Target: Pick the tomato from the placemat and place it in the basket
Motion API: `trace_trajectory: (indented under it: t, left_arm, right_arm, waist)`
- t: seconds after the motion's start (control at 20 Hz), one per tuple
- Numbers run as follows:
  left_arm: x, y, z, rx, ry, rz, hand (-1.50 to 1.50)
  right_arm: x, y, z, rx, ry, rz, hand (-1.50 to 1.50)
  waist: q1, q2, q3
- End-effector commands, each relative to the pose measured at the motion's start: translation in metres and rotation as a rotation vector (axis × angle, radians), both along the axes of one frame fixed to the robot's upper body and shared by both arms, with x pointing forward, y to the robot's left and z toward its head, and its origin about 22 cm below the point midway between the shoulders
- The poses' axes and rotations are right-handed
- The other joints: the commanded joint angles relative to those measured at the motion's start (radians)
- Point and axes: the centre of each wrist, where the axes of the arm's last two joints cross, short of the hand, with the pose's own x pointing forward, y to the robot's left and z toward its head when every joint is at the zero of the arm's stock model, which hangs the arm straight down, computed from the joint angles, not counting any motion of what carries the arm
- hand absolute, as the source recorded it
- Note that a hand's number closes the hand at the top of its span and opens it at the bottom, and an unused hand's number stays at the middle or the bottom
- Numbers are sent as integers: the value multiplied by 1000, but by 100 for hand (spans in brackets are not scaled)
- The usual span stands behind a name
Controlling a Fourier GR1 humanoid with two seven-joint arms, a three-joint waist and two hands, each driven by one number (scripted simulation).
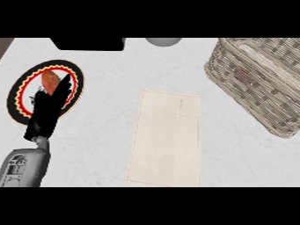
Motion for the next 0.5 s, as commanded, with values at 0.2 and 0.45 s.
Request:
trace_trajectory:
  t: [0.2, 0.45]
  left_arm:
    - [11, -5, 16, -7, -5, -15, 0]
    - [10, 1, 11, -5, -15, -15, 0]
  right_arm:
    - [-49, -81, 1, 147, 18, -173, -150]
    - [-96, -130, 9, 180, 10, -182, -150]
  waist:
    - [13, 11, 2]
    - [20, 19, 5]
